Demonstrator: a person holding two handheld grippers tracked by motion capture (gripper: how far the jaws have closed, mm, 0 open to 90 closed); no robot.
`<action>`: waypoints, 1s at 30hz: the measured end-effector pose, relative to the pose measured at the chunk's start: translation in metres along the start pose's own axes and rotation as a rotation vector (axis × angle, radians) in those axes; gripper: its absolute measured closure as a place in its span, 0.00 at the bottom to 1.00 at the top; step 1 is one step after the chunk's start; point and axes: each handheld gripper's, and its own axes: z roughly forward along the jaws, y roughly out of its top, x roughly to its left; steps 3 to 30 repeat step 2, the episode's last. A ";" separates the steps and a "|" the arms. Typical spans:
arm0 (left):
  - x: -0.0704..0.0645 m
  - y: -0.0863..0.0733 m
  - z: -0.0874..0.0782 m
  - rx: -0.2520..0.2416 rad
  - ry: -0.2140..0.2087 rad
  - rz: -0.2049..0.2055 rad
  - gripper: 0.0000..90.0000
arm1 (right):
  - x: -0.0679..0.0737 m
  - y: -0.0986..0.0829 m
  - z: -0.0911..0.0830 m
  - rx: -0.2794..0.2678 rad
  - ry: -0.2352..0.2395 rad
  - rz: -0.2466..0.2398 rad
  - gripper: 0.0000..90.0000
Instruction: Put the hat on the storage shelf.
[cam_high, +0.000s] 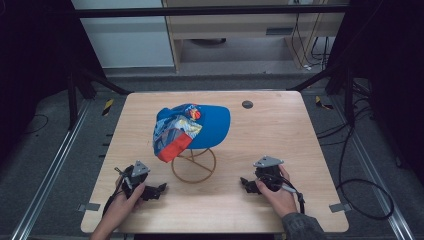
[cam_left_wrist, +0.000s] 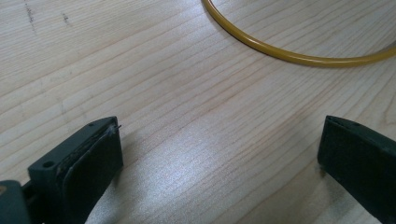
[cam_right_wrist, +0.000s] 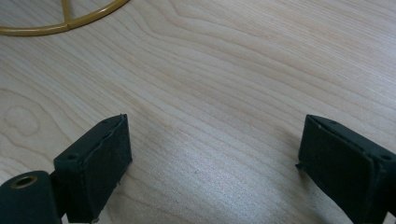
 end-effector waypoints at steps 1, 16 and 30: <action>0.000 0.000 0.000 0.000 -0.001 0.000 0.00 | 0.001 0.000 0.000 0.002 -0.005 0.005 0.10; 0.000 0.000 0.000 0.000 -0.001 0.000 0.00 | 0.001 0.000 0.001 0.003 -0.004 0.007 0.09; 0.000 0.000 0.000 0.000 -0.001 0.000 0.00 | 0.001 0.000 0.001 0.003 -0.004 0.007 0.09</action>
